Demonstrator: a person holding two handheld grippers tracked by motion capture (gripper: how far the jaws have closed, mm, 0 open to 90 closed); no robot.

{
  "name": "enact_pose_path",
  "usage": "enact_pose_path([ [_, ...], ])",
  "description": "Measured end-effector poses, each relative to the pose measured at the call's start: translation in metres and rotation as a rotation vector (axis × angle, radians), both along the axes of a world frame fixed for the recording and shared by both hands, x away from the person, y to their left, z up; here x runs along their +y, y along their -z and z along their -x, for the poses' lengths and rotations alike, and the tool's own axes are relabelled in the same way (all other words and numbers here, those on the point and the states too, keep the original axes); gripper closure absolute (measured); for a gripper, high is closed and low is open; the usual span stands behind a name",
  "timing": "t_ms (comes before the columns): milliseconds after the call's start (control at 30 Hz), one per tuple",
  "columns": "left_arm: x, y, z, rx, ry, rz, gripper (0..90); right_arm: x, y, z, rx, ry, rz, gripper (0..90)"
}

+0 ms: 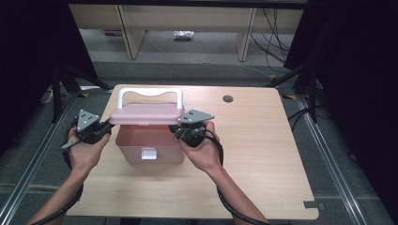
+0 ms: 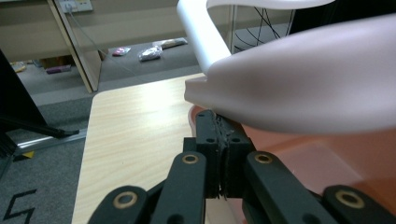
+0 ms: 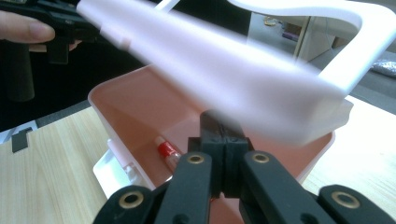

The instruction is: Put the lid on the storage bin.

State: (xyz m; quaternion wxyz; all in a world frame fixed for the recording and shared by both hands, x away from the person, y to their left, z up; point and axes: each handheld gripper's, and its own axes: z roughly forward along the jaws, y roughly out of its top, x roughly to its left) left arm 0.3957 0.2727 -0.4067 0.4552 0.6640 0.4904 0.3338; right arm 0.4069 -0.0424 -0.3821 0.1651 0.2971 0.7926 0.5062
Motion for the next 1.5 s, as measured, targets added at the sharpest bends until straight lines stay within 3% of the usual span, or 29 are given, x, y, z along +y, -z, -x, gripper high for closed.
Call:
enact_pose_path([
  [100, 0.003, 0.001, 0.002, 0.000, -0.010, 0.001, 89.0, 0.001, 0.002, 0.000, -0.002, -0.017, 0.002, 90.0],
  [200, 0.009, 0.000, 0.005, -0.008, -0.021, 0.006, 88.5, 0.001, 0.002, 0.002, 0.025, -0.007, 0.013, 90.0],
  [433, 0.016, -0.003, 0.014, -0.032, -0.032, 0.013, 85.5, 0.001, 0.006, 0.004, -0.003, -0.021, 0.046, 90.0],
  [500, 0.016, -0.002, 0.015, -0.034, -0.032, 0.021, 84.4, 0.002, 0.008, 0.007, 0.028, -0.016, 0.040, 90.0],
  [567, 0.017, 0.000, 0.016, -0.032, -0.024, 0.006, 83.0, 0.000, 0.011, 0.007, 0.011, -0.026, 0.060, 90.0],
  [600, 0.017, 0.002, 0.016, -0.034, -0.026, 0.004, 82.4, 0.001, 0.013, 0.010, 0.044, -0.018, 0.048, 90.0],
  [633, 0.018, 0.004, 0.016, -0.034, -0.025, 0.000, 81.8, 0.000, 0.014, 0.009, 0.030, -0.025, 0.061, 90.0],
  [800, 0.020, 0.009, 0.020, -0.030, -0.029, 0.010, 80.9, -0.005, 0.020, 0.014, 0.057, -0.022, 0.074, 90.0],
  [1000, 0.022, 0.012, 0.023, -0.032, -0.039, 0.018, 79.7, -0.013, 0.026, 0.016, 0.056, -0.020, 0.101, 90.0],
  [1033, 0.023, 0.012, 0.023, -0.031, -0.040, 0.019, 79.5, -0.014, 0.026, 0.018, 0.078, -0.007, 0.091, 90.0],
  [1200, 0.025, 0.014, 0.025, -0.030, -0.047, 0.029, 78.8, -0.022, 0.029, 0.018, 0.050, -0.005, 0.097, 90.0],
  [1500, 0.027, 0.016, 0.027, -0.041, -0.058, 0.043, 76.7, -0.037, 0.027, 0.020, 0.049, 0.034, 0.097, 90.0],
])
